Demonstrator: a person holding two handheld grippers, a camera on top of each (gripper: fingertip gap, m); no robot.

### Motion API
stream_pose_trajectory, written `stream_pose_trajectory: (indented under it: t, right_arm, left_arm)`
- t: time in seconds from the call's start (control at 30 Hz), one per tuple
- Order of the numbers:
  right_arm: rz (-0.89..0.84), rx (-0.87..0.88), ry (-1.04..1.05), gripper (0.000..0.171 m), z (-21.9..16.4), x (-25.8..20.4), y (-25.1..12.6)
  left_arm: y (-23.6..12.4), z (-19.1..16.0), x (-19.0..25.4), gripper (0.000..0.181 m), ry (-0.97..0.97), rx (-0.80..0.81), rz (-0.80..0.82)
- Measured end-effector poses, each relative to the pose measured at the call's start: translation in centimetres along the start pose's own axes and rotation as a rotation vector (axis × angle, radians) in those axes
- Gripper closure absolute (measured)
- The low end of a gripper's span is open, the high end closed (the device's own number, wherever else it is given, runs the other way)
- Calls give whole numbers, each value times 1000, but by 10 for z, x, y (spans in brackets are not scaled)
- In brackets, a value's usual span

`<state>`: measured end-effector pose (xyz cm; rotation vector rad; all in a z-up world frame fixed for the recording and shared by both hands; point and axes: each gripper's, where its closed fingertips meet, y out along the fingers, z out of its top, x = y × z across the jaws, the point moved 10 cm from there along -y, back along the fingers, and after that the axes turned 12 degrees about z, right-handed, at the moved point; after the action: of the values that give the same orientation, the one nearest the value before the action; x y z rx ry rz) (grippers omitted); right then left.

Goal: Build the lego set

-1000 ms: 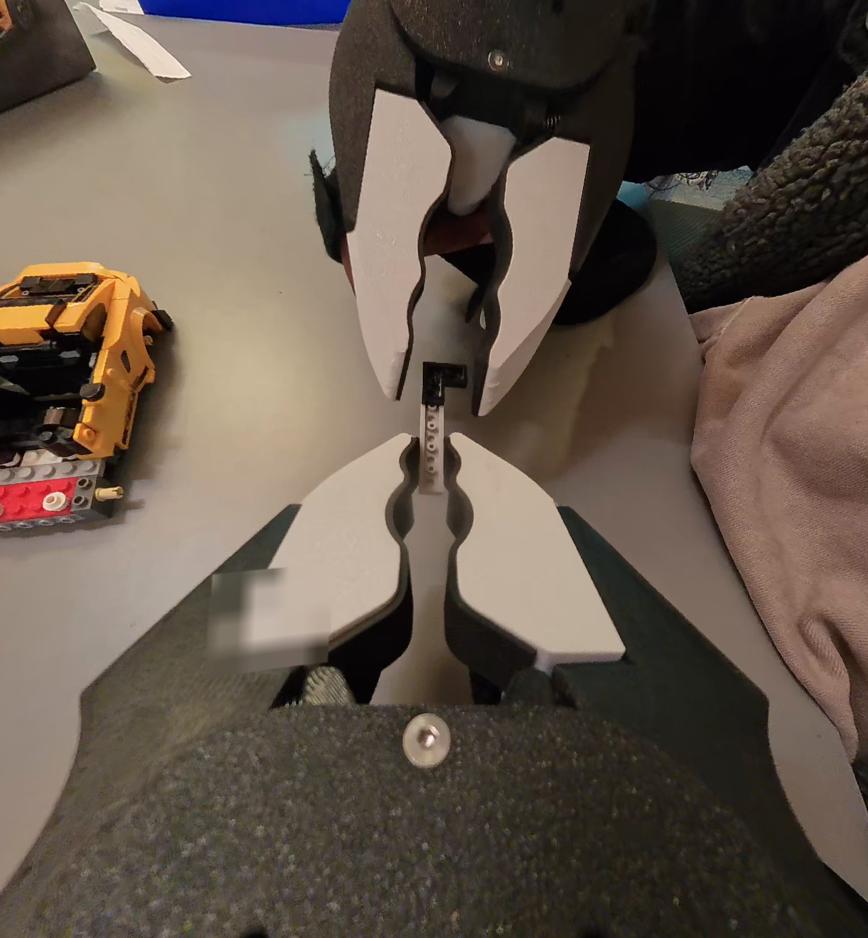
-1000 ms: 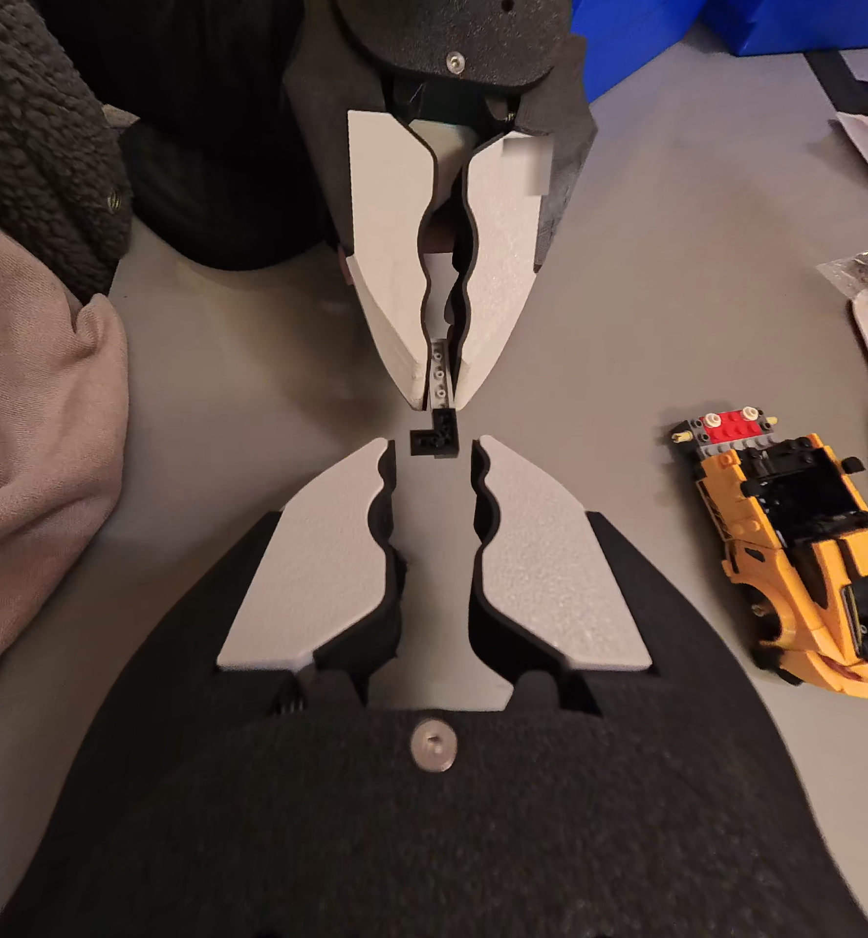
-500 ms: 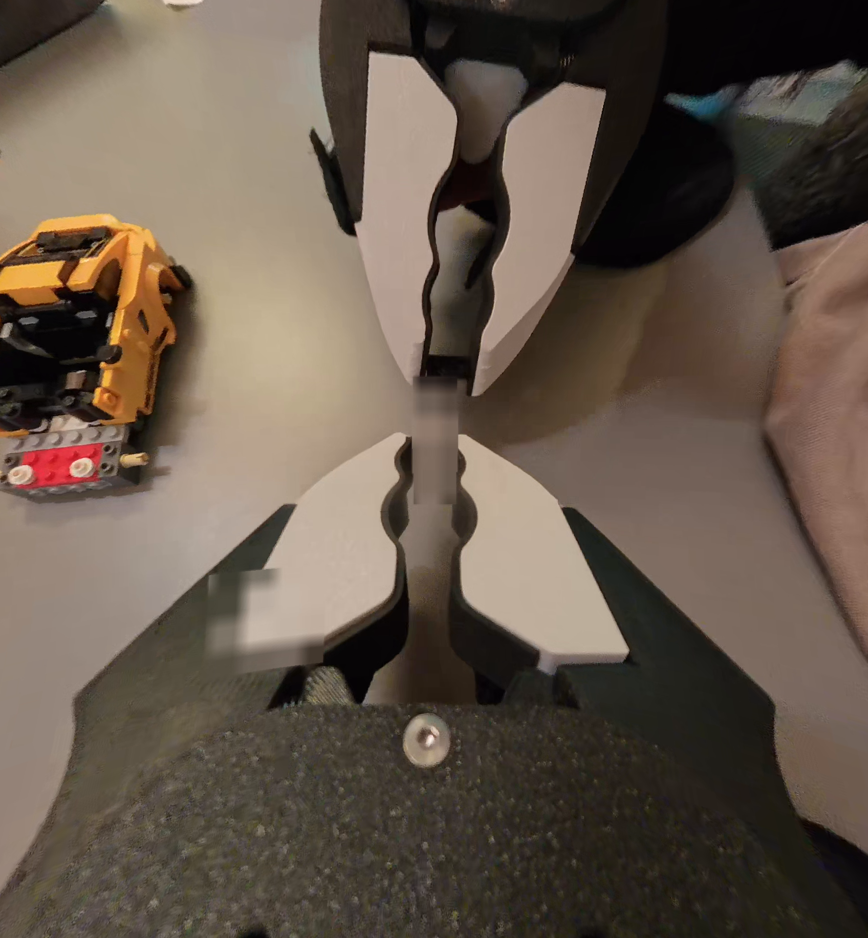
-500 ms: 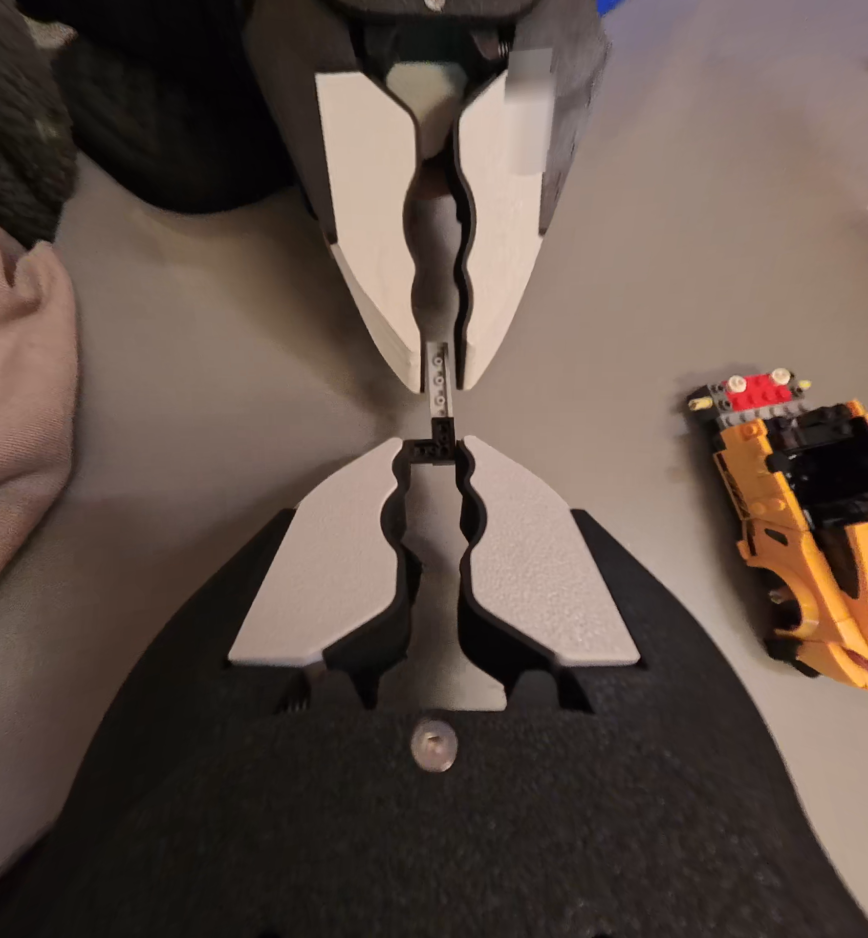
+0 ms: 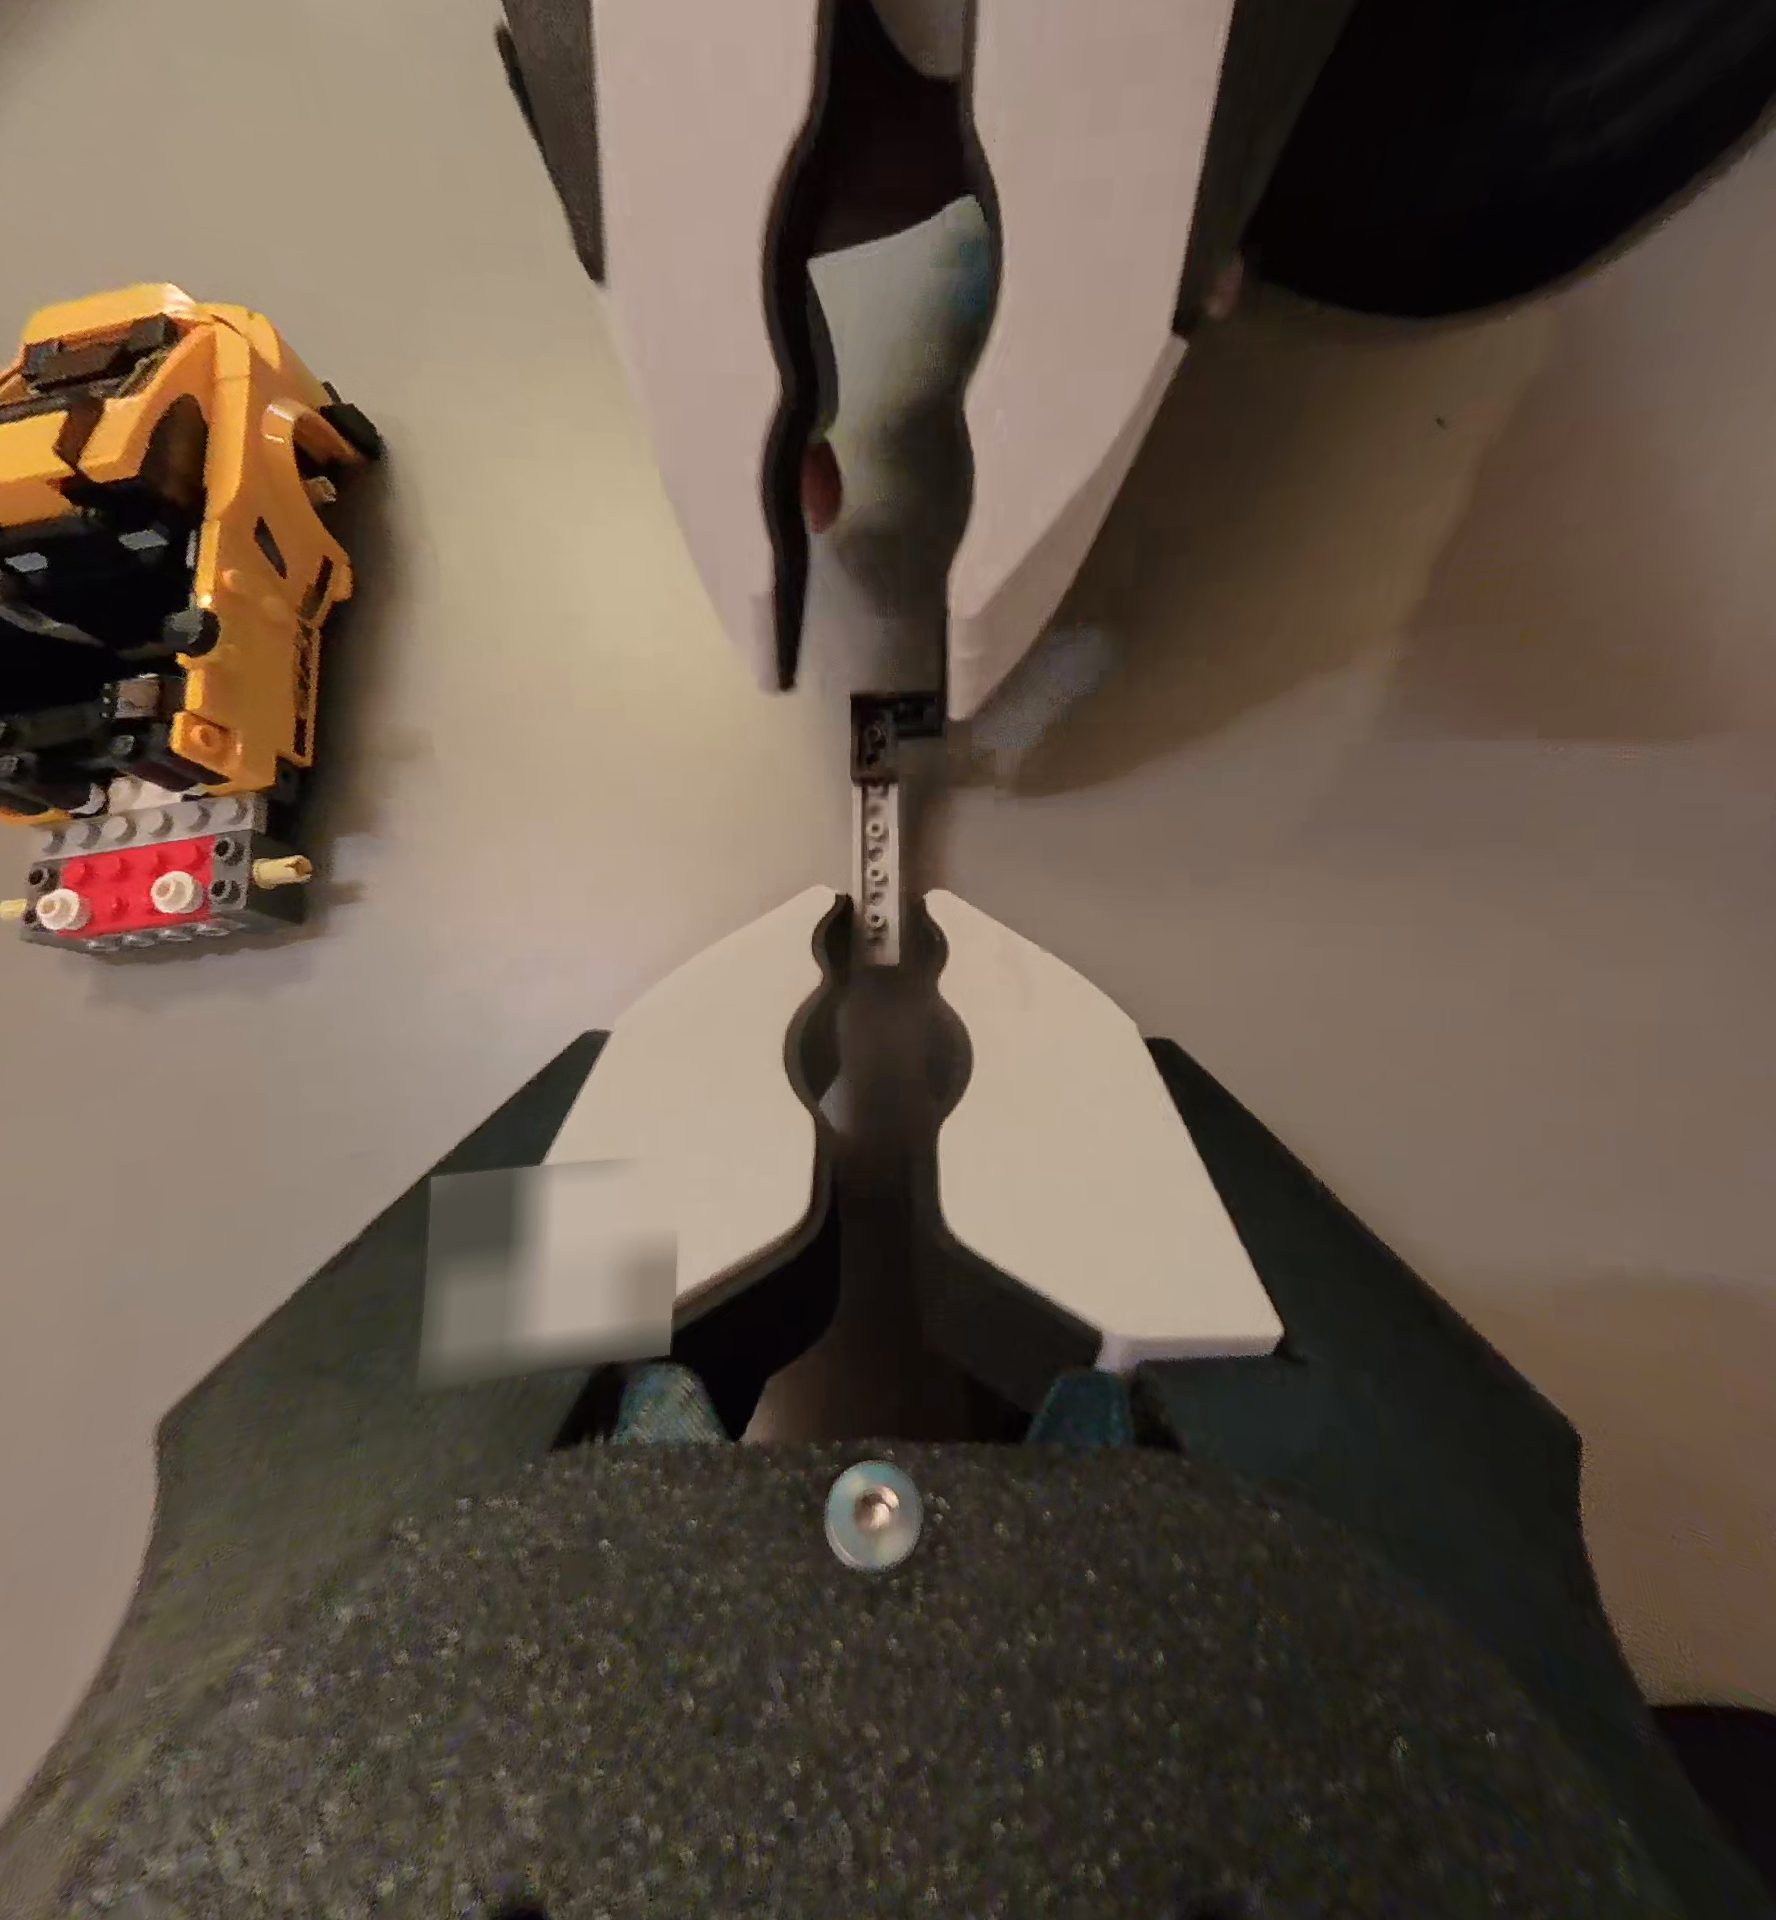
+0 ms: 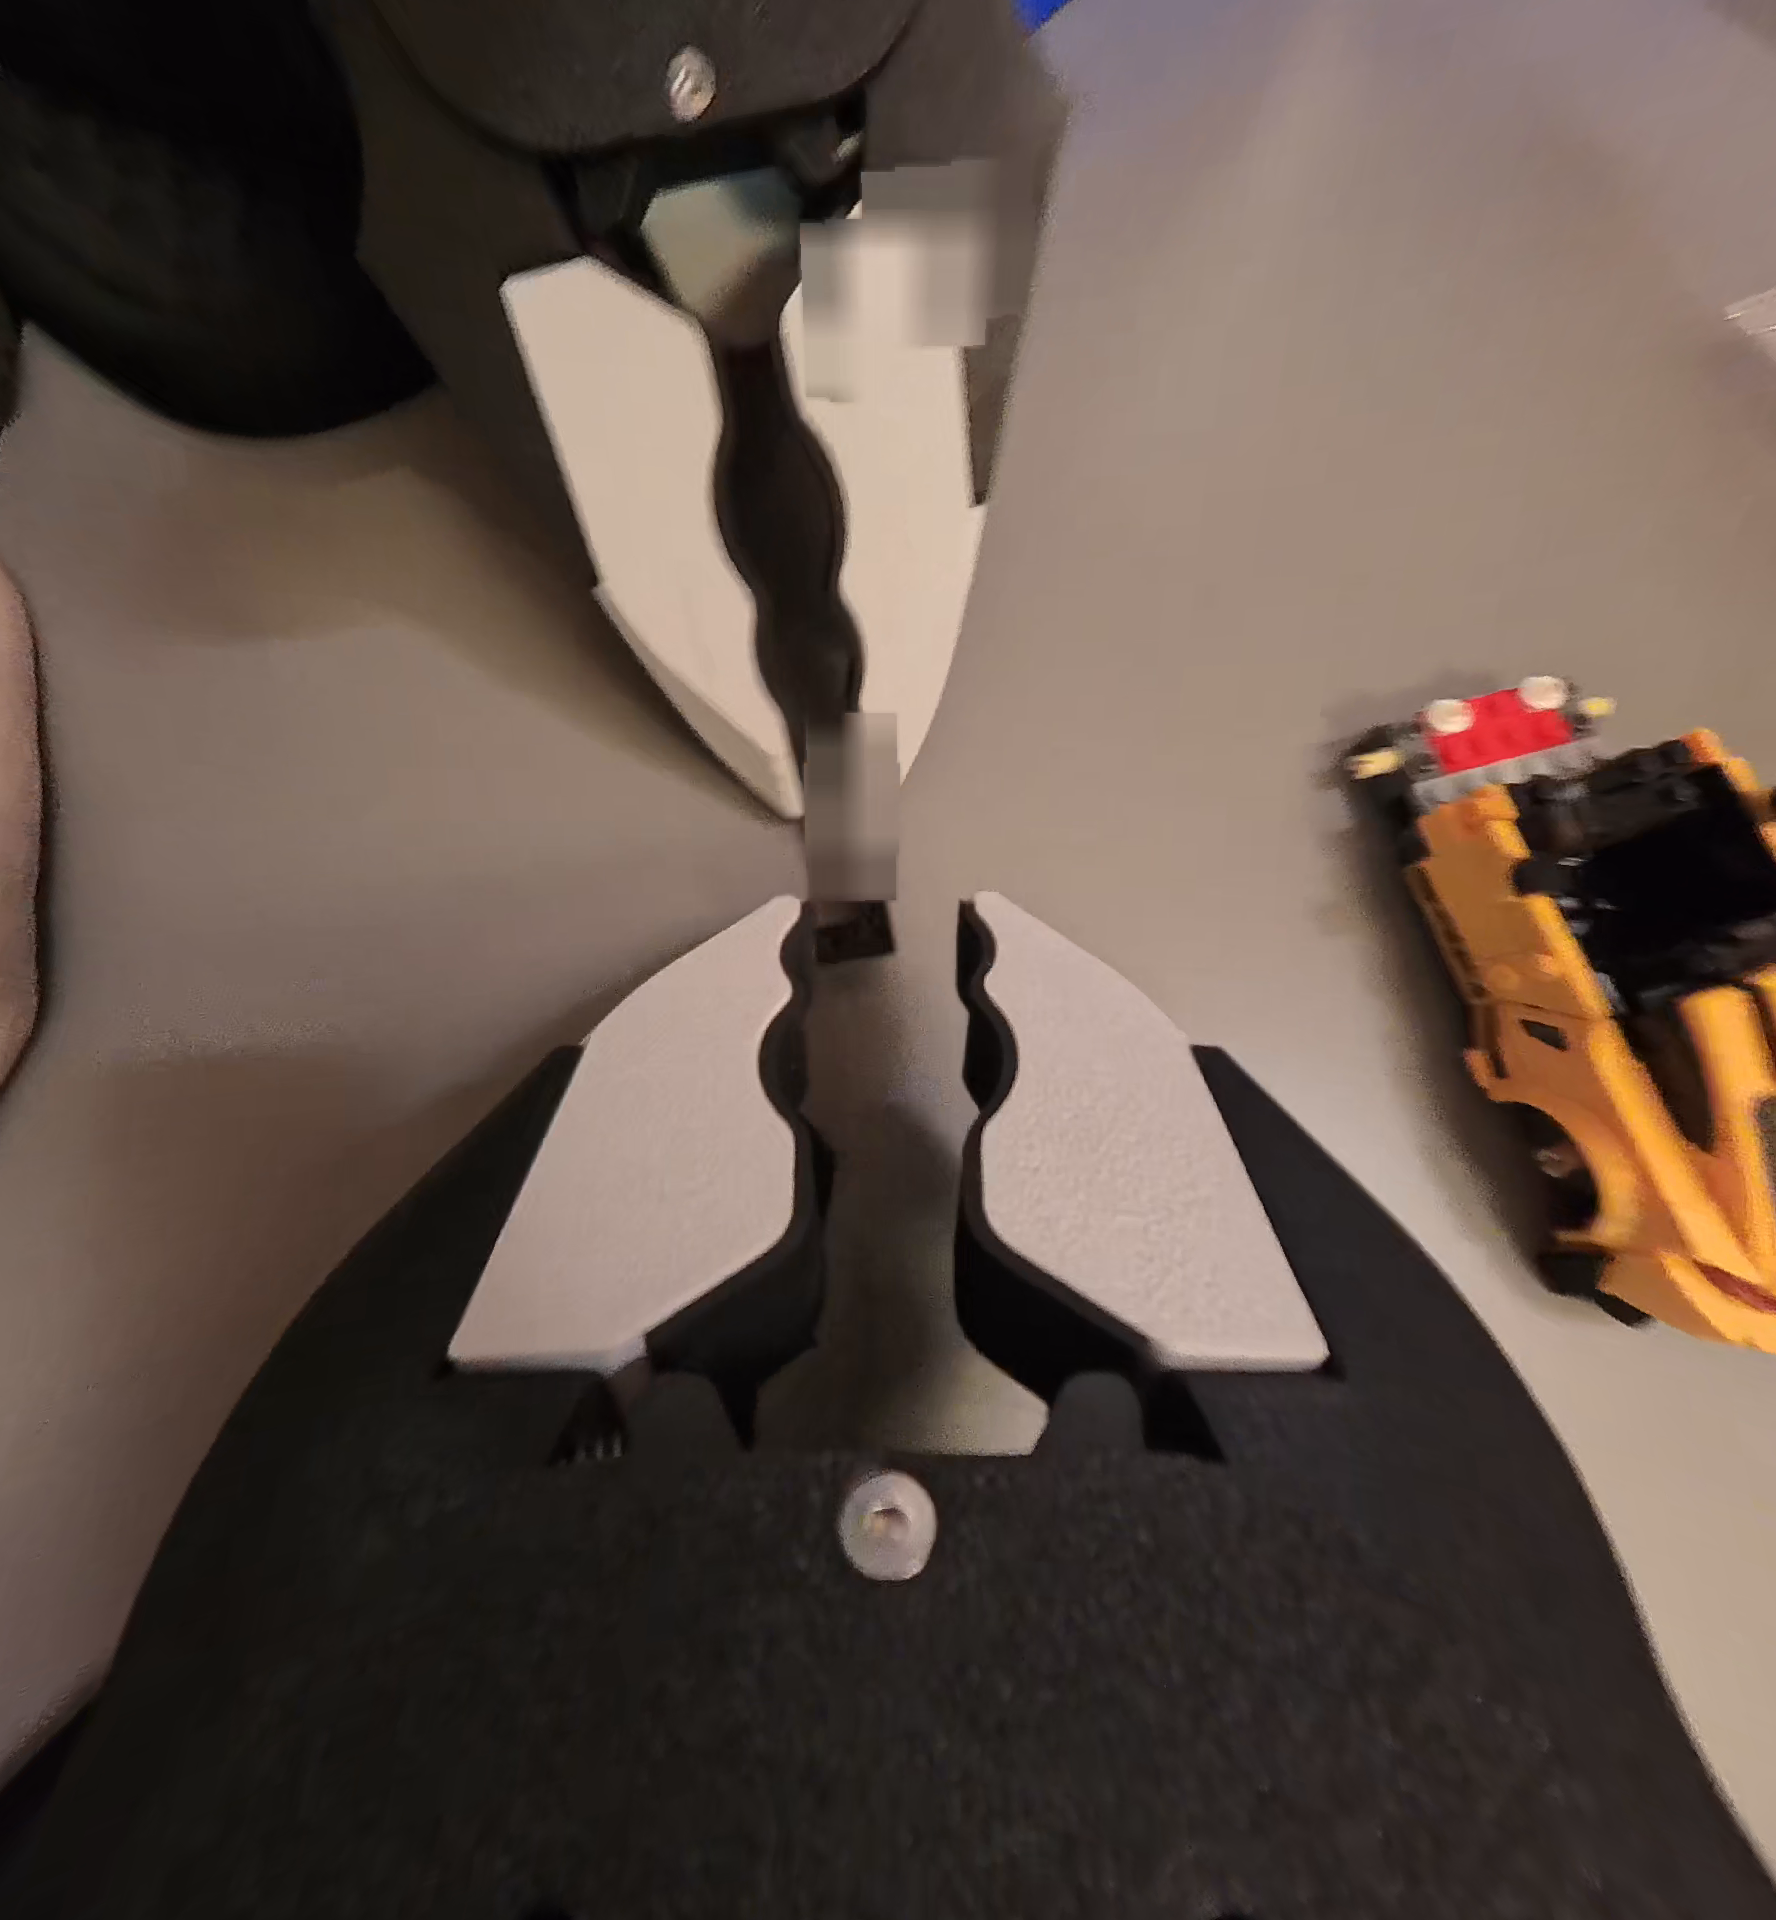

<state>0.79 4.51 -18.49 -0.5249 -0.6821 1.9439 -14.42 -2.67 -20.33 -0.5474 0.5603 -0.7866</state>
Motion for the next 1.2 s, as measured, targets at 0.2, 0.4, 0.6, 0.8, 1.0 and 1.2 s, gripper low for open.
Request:
stream_pose_trajectory:
  t: [0.2,0.4,0.6,0.8,1.0,1.2]
  right_arm:
    - [-222,256,51,143,15,22,-42]
    - [-601,457,69,147,39,64,-91]
    - [-879,599,134,152,62,123,-127]
    - [-1074,621,149,171,79,171,-150]
    - [-1110,691,156,171,93,197,-167]
    - [-1080,763,145,171,76,210,-165]
  left_arm:
    - [-7,2,-6,162,-68,70,-38]
    - [-22,7,-23,176,-206,248,43]
    - [-45,7,-43,181,-315,471,291]
    - [-63,5,-53,180,-346,599,496]
    - [-68,3,-58,181,-360,632,557]
    - [-67,-3,-64,181,-383,616,582]
